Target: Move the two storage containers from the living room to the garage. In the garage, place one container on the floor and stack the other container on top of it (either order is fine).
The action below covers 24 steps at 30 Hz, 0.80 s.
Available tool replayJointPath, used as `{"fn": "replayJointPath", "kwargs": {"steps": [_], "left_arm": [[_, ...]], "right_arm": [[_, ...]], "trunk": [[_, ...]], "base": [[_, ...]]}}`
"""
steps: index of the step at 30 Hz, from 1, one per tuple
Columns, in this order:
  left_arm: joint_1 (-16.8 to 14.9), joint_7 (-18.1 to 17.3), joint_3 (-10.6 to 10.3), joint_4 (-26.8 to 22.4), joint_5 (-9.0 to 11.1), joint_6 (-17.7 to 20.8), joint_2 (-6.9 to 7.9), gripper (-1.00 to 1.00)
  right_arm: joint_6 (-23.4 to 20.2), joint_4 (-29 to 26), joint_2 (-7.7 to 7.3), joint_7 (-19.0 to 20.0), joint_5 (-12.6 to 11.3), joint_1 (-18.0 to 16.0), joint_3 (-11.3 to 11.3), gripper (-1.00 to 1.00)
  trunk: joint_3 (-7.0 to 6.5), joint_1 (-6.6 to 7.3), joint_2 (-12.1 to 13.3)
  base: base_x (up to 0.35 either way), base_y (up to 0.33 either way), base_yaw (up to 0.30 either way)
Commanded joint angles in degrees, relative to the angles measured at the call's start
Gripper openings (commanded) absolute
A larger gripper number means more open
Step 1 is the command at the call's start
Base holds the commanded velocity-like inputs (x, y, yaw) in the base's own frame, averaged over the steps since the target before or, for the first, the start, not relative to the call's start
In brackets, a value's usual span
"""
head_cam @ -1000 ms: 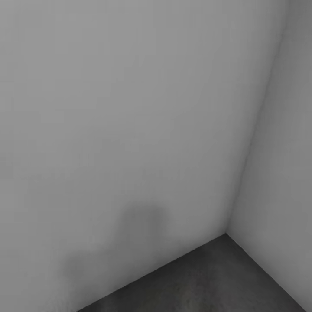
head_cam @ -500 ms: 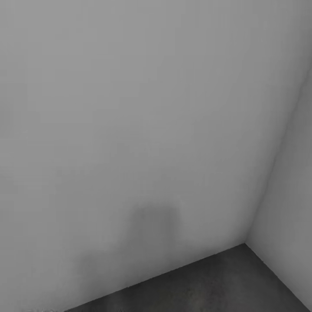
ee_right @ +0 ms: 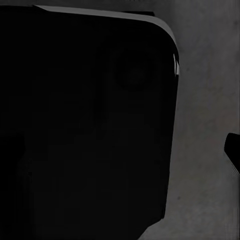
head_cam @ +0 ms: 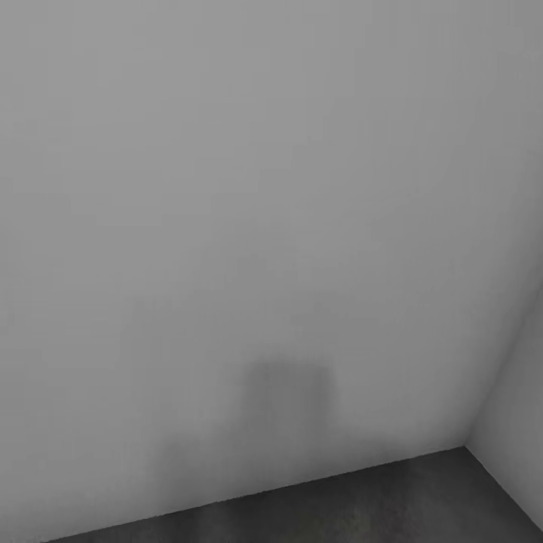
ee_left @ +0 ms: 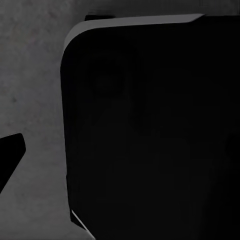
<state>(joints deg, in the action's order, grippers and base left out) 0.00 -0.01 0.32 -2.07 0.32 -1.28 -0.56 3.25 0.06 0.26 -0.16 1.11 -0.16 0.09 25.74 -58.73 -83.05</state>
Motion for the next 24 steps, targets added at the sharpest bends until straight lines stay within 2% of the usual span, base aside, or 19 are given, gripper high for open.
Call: {"fn": "replayJointPath", "kwargs": {"steps": [1,7,24], "left_arm": [[0.0,0.0,0.0,0.0,0.0,-0.3,-0.04,1.00],[0.0,0.0,0.0,0.0,0.1,-1.7,-0.13,1.00],[0.0,0.0,0.0,0.0,0.1,-1.9,-0.51,1.00]], "right_arm": [[0.2,0.0,0.00,0.0,0.1,0.0,0.0,1.00],[0.2,0.0,0.00,0.0,0.1,0.0,0.0,1.00],[0.2,0.0,0.00,0.0,0.0,0.0,0.0,1.00]], "trunk": [[0.02,0.00,0.0],[-0.12,0.00,0.0],[-0.53,0.00,0.0]], "base": [[0.000,0.000,0.269],[0.000,0.000,0.269],[0.000,0.000,0.269]]}}
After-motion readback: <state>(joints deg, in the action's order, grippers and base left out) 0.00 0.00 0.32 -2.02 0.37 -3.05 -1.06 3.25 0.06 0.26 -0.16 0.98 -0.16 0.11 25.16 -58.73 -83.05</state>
